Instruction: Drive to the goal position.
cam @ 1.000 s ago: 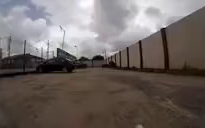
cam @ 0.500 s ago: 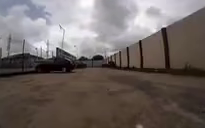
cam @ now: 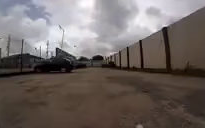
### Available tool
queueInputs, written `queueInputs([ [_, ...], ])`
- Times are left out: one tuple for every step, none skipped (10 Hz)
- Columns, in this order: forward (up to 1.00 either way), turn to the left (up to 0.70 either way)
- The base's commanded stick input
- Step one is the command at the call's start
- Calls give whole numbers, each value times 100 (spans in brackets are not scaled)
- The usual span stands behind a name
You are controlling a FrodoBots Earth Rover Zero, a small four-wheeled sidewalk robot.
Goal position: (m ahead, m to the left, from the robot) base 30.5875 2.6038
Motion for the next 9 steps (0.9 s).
queueInputs([
  [30, 0],
  [30, 0],
  [30, 0],
  [30, 0],
  [30, 0],
  [30, 0],
  [30, 0],
  [30, 0],
  [30, 0],
])
